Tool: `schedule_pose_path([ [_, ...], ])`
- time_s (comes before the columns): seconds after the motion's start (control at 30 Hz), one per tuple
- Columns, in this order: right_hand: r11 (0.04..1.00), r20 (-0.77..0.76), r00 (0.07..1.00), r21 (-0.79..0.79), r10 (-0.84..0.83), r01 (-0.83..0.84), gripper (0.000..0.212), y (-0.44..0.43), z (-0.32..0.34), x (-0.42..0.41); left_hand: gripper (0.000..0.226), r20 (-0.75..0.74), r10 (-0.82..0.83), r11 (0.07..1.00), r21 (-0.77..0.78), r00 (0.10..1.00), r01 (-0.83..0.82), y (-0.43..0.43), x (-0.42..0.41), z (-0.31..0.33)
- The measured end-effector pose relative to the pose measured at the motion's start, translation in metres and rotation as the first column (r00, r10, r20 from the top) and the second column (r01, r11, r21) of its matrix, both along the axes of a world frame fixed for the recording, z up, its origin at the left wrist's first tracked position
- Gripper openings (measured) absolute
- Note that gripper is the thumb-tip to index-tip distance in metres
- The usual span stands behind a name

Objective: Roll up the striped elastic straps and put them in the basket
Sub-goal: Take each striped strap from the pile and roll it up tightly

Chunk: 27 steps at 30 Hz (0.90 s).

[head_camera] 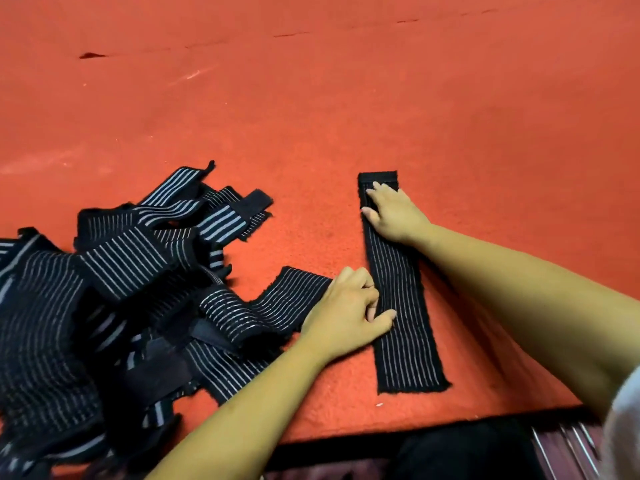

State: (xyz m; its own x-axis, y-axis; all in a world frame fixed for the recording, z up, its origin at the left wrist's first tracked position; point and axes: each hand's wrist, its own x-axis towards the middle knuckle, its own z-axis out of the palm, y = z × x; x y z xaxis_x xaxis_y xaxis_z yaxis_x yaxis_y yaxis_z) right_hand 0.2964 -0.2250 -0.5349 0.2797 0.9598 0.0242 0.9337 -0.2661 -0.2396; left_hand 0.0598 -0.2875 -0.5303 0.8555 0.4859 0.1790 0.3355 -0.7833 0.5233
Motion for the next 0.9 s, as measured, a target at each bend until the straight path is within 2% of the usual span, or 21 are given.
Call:
schedule_pose_path([
  [0.1, 0.999, 0.013, 0.999, -0.020, 0.033, -0.032, 0.058, -0.038, 0.004, -0.016, 0.041, 0.069, 0.026, 0.999, -0.041, 0.997, -0.023, -0.003, -0.001, 0.003],
  [0.27, 1.000, 0.069, 0.997, -0.005, -0.026, 0.026, 0.059, -0.096, 0.003, -0.066, 0.030, 0.232, 0.125, 0.988, -0.121, 0.965, -0.099, -0.013, -0.008, 0.009],
  [0.37, 0.995, 0.080, 0.997, -0.090, -0.023, 0.030, 0.060, -0.118, 0.009, -0.084, 0.022, 0.305, 0.129, 0.984, -0.159, 0.944, -0.083, -0.027, -0.010, 0.023],
  [0.43, 0.991, 0.098, 0.995, -0.130, -0.005, 0.018, 0.064, -0.129, 0.010, -0.090, 0.021, 0.304, 0.115, 0.979, -0.193, 0.946, -0.057, -0.034, -0.017, 0.041],
  [0.5, 0.993, 0.096, 0.995, -0.112, -0.021, 0.032, 0.074, -0.134, 0.010, -0.093, 0.016, 0.289, 0.109, 0.992, -0.096, 0.951, -0.084, -0.029, -0.028, 0.059],
  [0.57, 0.992, 0.055, 0.997, -0.107, -0.059, 0.065, 0.066, -0.132, 0.013, -0.096, 0.014, 0.146, 0.182, 0.965, 0.163, 0.972, -0.206, -0.013, -0.040, 0.069],
  [0.6, 0.989, 0.033, 0.997, -0.126, -0.071, 0.075, 0.059, -0.130, 0.017, -0.098, 0.029, -0.001, 0.282, 0.923, 0.272, 0.959, -0.271, -0.003, -0.047, 0.071],
  [0.63, 0.986, 0.012, 0.997, -0.147, -0.082, 0.083, 0.057, -0.126, 0.021, -0.102, 0.049, -0.184, 0.390, 0.891, 0.323, 0.902, -0.319, 0.006, -0.053, 0.071],
  [0.7, 0.982, -0.009, 0.996, -0.166, -0.091, 0.088, 0.054, -0.120, 0.030, -0.112, 0.083, -0.501, 0.490, 0.871, 0.253, 0.714, -0.420, 0.016, -0.067, 0.069],
  [0.73, 0.985, -0.010, 0.997, -0.157, -0.076, 0.073, 0.052, -0.119, 0.033, -0.118, 0.091, -0.574, 0.490, 0.863, 0.212, 0.656, -0.459, 0.018, -0.073, 0.065],
  [0.8, 0.995, -0.015, 1.000, -0.100, -0.002, 0.000, 0.043, -0.120, 0.034, -0.131, 0.080, -0.551, 0.507, 0.853, 0.209, 0.663, -0.479, 0.023, -0.083, 0.054],
  [0.87, 0.994, -0.091, 0.990, 0.018, 0.109, -0.108, 0.036, -0.123, 0.034, -0.142, 0.047, -0.389, 0.526, 0.849, 0.188, 0.756, -0.494, 0.024, -0.090, 0.050],
  [0.9, 0.987, -0.176, 0.973, 0.091, 0.147, -0.132, 0.033, -0.124, 0.034, -0.148, 0.032, -0.307, 0.514, 0.856, 0.122, 0.801, -0.502, 0.024, -0.093, 0.050],
])
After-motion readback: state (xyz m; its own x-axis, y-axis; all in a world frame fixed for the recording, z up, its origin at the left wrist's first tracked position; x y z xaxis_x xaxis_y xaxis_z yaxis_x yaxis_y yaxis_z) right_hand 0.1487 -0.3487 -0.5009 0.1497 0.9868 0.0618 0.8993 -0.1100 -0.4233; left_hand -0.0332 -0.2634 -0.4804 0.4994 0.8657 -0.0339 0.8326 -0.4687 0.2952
